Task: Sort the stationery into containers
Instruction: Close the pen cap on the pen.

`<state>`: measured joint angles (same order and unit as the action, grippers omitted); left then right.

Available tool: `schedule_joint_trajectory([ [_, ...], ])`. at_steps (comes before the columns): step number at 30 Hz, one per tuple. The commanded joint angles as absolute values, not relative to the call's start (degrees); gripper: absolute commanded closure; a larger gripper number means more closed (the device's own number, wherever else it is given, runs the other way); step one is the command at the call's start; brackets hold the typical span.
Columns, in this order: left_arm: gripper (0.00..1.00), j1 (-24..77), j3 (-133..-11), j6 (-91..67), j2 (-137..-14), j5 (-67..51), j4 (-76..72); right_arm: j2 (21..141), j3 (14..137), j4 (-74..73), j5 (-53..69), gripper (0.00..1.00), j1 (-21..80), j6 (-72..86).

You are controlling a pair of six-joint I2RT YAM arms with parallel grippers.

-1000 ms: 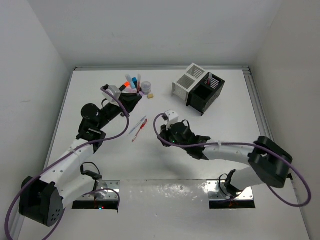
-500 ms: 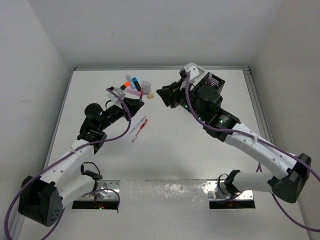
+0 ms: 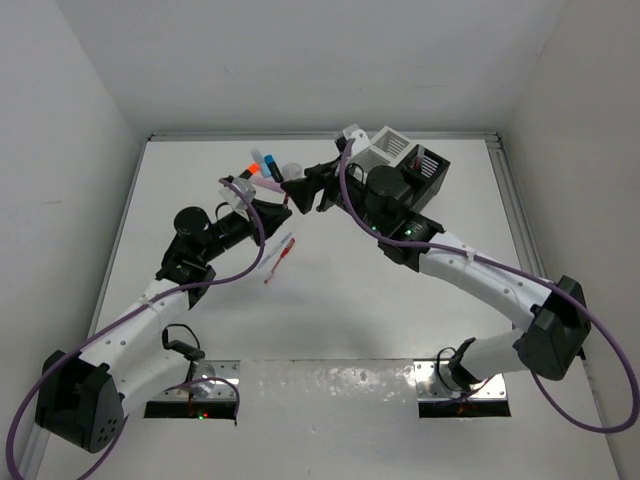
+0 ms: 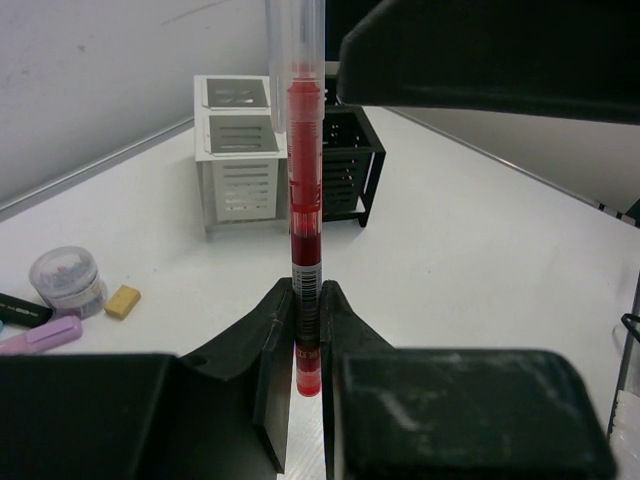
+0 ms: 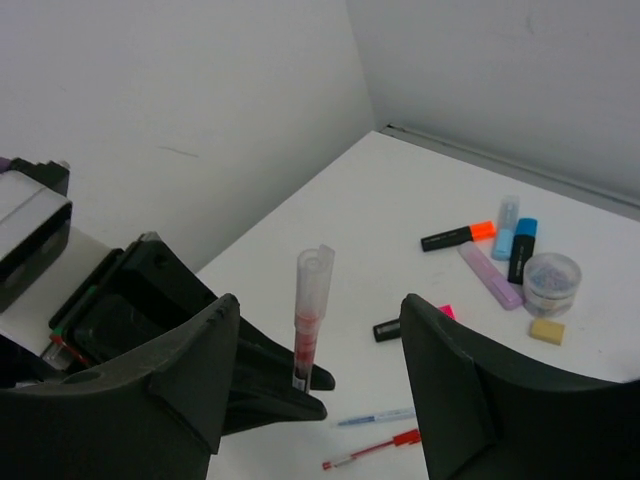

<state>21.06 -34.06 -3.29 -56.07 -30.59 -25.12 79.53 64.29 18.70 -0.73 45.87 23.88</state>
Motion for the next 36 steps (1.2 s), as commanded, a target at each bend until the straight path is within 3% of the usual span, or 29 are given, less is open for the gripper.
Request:
schedule_joint_trajectory([
  [1,1.00,21.7,-34.2,-3.2,-55.3,-31.2,-26.5,80.5,67.2,25.8,2.0,0.37,45.6,26.4],
  [12,1.00,21.9,-33.8,-3.8,-55.0,-31.3,-26.2,83.1,68.5,28.0,4.0,0.67,45.5,28.4],
  [20,1.00,21.4,-34.4,-3.3,-54.8,-28.8,-29.0,83.6,66.6,25.9,4.7,1.00,45.5,29.1],
  [29,1.00,20.0,-35.6,-0.4,-55.5,-26.5,-33.8,84.3,55.6,23.1,0.2,1.00,49.9,20.8],
  [36,1.00,19.1,-35.9,1.3,-56.2,-27.1,-41.2,89.8,43.6,34.1,-8.0,1.00,54.8,26.0],
])
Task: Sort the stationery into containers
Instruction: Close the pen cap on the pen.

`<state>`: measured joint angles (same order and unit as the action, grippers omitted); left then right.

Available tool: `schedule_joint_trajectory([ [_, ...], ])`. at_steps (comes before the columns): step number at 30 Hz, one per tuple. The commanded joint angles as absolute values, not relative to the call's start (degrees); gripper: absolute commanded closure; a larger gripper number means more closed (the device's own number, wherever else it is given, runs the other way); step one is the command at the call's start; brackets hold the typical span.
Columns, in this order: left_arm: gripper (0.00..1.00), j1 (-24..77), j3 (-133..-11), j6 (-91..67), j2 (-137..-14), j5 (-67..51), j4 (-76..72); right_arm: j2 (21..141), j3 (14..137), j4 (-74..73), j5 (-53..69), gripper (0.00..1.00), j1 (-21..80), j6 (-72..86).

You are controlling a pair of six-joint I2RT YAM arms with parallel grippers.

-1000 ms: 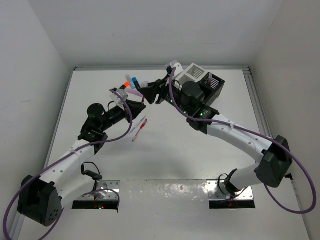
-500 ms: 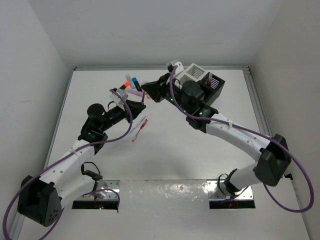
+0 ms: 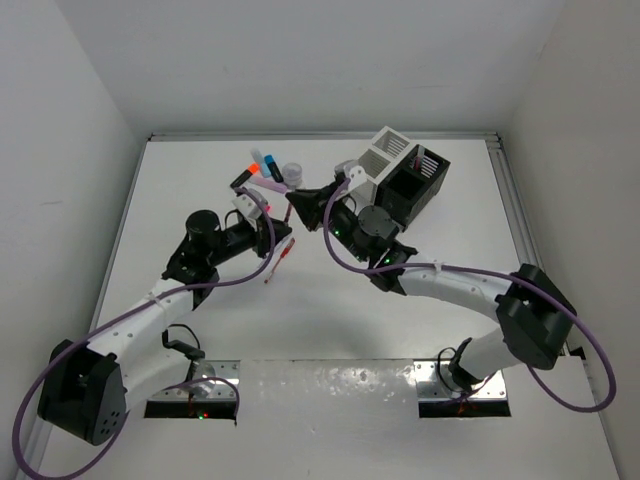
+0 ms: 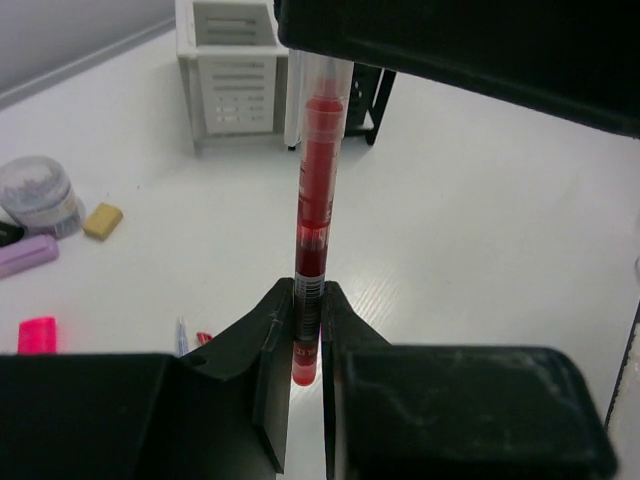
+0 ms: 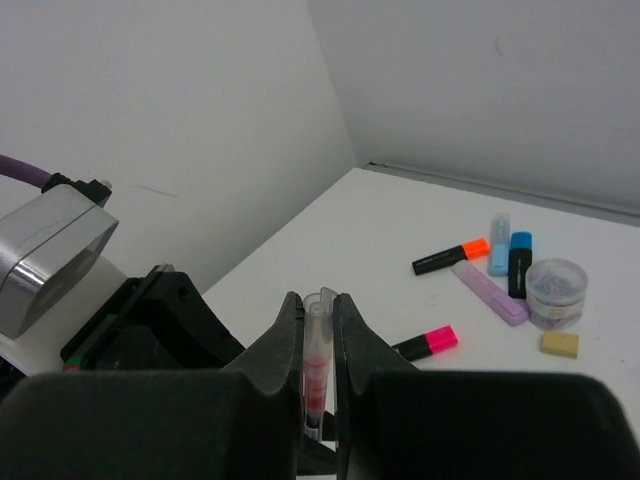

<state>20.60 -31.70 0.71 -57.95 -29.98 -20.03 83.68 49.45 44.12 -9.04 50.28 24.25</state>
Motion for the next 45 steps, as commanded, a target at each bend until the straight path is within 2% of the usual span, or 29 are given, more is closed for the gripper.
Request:
schedule_joint_trajectory([
  [1,1.00,19.2,-36.0,1.2,-56.3,-27.2,-41.7,90.9,42.5,35.2,-8.3,1.00,55.2,26.7],
  [7,1.00,19.2,-35.5,0.5,-56.1,-30.1,-40.6,95.5,41.4,40.0,-9.1,1.00,56.4,29.5],
  [16,1.00,19.4,-35.5,-2.3,-55.5,-29.9,-39.5,96.7,40.8,39.1,-9.1,1.00,56.4,30.1],
  [26,1.00,19.4,-34.7,-0.3,-54.8,-34.0,-34.3,89.2,50.6,28.9,-4.7,1.00,53.2,22.1],
  [27,1.00,19.6,-34.8,-0.4,-54.7,-34.3,-34.1,88.9,51.0,28.6,-4.5,0.99,52.9,21.9],
  [28,1.00,19.6,-34.8,1.9,-54.8,-35.0,-34.0,88.3,50.8,28.7,-3.9,0.91,52.6,21.8],
  [31,1.00,19.7,-35.1,2.4,-54.6,-36.9,-32.7,86.7,50.6,28.6,-3.7,0.79,51.5,21.4],
  [37,1.00,19.6,-35.1,2.4,-54.6,-38.7,-30.1,83.6,50.4,28.7,-3.1,0.62,50.1,20.8],
  [45,1.00,19.7,-34.8,0.6,-55.0,-39.6,-27.7,79.3,52.6,29.4,-1.6,0.57,48.9,18.7],
])
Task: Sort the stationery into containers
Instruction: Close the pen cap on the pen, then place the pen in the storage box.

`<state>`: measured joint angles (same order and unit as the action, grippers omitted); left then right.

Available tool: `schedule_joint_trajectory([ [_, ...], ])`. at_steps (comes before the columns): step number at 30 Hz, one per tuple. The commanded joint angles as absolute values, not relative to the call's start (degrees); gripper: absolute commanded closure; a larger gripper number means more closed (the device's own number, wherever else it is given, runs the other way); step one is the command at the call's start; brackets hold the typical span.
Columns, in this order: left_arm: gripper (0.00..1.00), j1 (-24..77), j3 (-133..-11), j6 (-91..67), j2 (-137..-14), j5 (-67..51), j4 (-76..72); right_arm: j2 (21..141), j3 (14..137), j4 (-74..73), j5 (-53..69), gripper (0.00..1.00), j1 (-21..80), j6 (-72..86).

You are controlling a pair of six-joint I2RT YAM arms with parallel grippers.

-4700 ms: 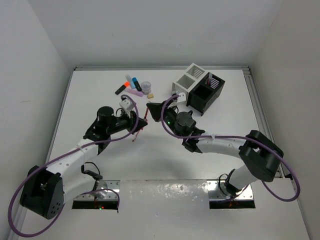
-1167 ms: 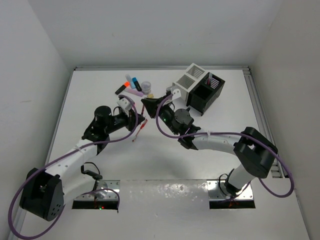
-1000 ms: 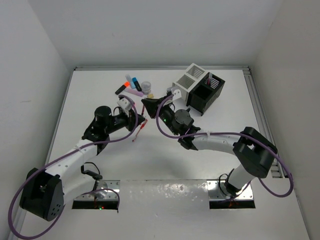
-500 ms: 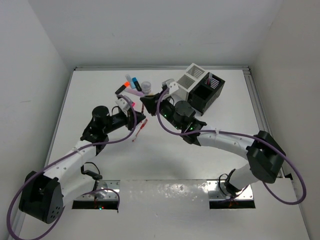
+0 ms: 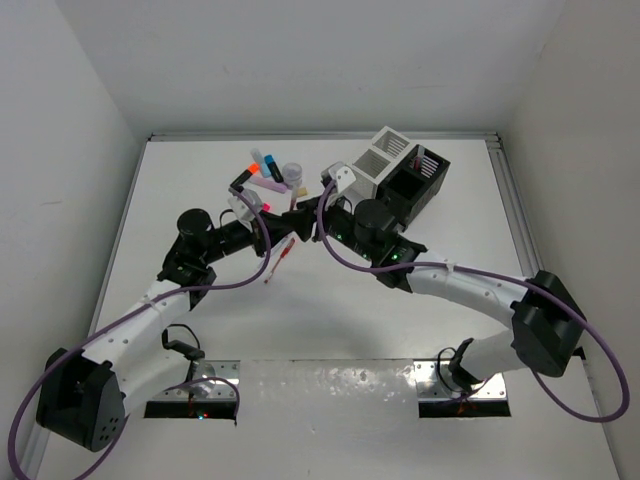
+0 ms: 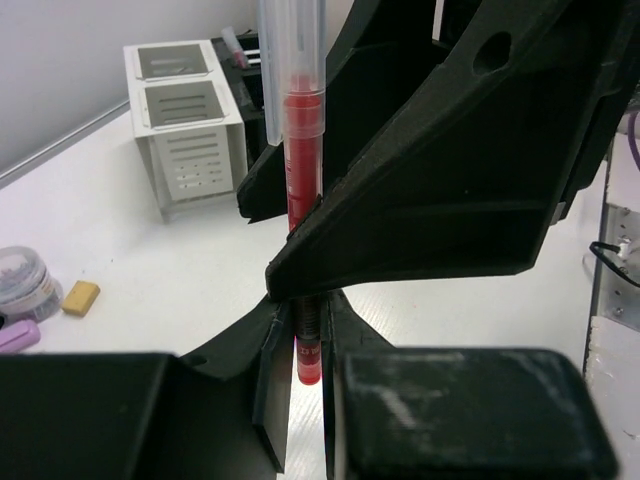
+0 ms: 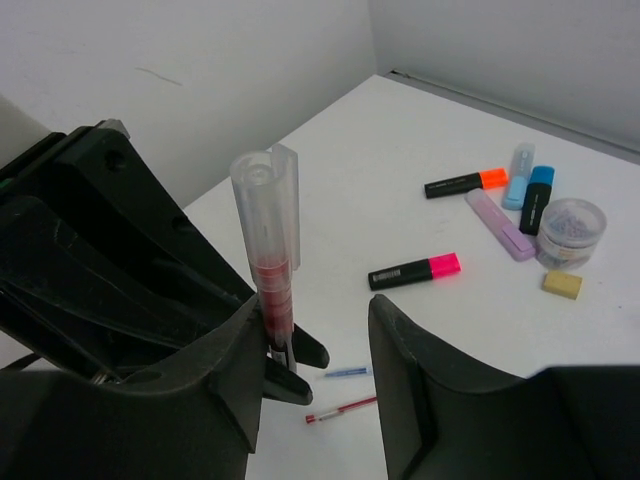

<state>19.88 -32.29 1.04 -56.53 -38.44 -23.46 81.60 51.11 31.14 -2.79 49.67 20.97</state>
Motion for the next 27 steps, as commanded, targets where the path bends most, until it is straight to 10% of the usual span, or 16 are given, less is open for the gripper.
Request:
schedule_joint_trajectory([
  [1,1.00,19.8,-34.7,0.6,-55.1,-39.6,-27.7,79.2,53.5,29.5,-0.9,0.56,48.8,18.7],
  [14,1.00,20.7,-34.9,0.6,-55.5,-39.6,-25.5,81.8,57.3,34.4,2.2,0.65,48.5,20.4],
  [23,1.00,20.7,-35.6,0.6,-55.5,-38.7,-27.9,82.9,57.1,33.6,2.3,1.00,47.9,21.4],
  [27,0.94,20.8,-35.3,-2.3,-55.5,-36.6,-29.2,82.9,55.8,34.3,1.8,1.00,47.2,22.2],
])
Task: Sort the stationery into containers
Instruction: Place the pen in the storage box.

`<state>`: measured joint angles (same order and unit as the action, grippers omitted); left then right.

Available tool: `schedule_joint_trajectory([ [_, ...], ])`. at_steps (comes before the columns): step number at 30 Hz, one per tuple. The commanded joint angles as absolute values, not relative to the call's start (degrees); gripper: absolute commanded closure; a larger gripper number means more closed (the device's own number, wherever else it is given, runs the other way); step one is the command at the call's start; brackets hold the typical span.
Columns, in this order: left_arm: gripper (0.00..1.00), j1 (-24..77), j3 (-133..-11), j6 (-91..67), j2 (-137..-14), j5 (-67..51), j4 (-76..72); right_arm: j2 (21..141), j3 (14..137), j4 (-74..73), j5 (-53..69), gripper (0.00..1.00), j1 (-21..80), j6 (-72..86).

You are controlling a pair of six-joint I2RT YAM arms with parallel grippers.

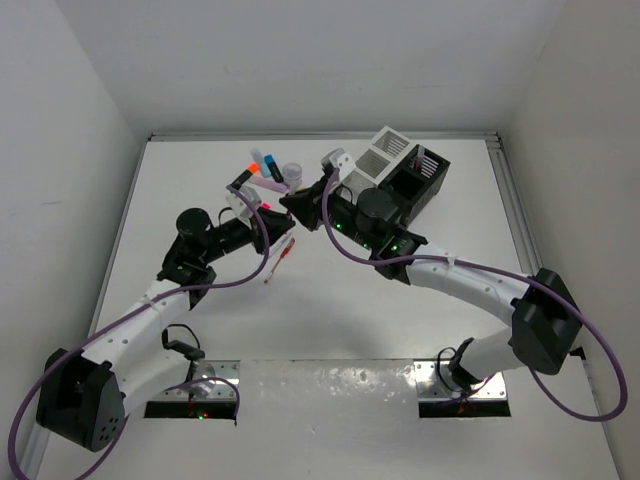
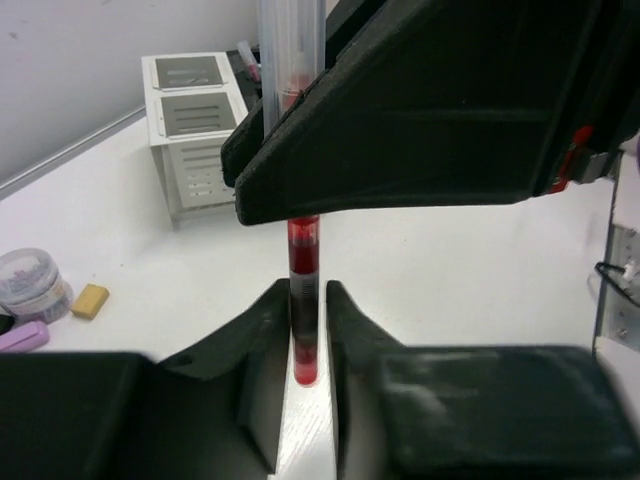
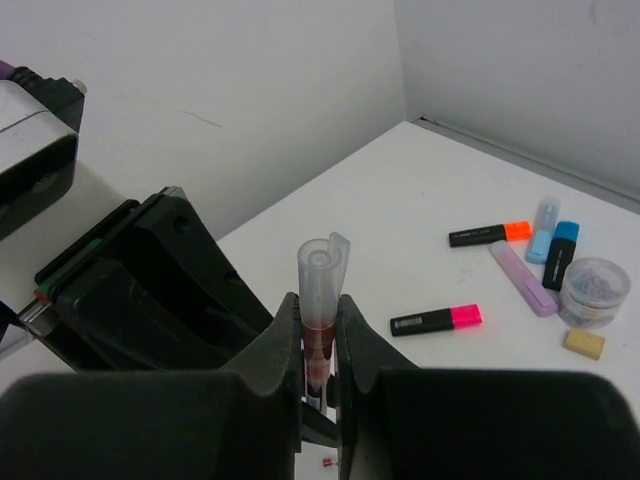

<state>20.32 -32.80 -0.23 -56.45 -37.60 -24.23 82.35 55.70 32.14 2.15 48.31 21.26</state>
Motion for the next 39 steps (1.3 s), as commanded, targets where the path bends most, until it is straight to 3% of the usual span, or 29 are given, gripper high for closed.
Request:
schedule_joint_trajectory([
  [1,0.79,20.7,-35.2,-2.8,-55.5,-36.3,-29.9,82.9,55.5,34.7,1.8,1.00,46.9,22.5],
  [3,0.60,20.8,-34.9,-3.0,-55.5,-36.0,-30.4,82.6,54.8,35.2,1.5,1.00,46.0,23.7],
  [4,0.33,20.7,-34.7,-3.1,-55.5,-35.5,-30.5,82.4,54.7,35.4,0.9,1.00,45.6,24.2],
  [6,0.04,20.7,-34.5,-2.9,-55.5,-35.2,-30.2,82.2,54.9,34.8,0.2,1.00,44.1,24.5],
  [7,0.00,20.8,-34.5,-2.6,-55.5,-34.7,-29.5,82.1,55.3,33.0,-1.2,1.00,42.7,23.9],
  [16,0.00,19.3,-34.6,-0.6,-54.2,-28.7,-21.6,82.3,64.9,15.7,-17.8,1.00,24.3,16.2],
  [24,0.00,18.3,-35.0,-0.7,-54.9,-26.5,-17.9,95.2,72.9,12.2,-23.0,1.00,9.7,17.6],
  [39,0.00,17.8,-35.8,-0.4,-58.4,-24.9,-17.0,109.3,73.2,21.4,-18.1,1.00,4.4,16.3],
])
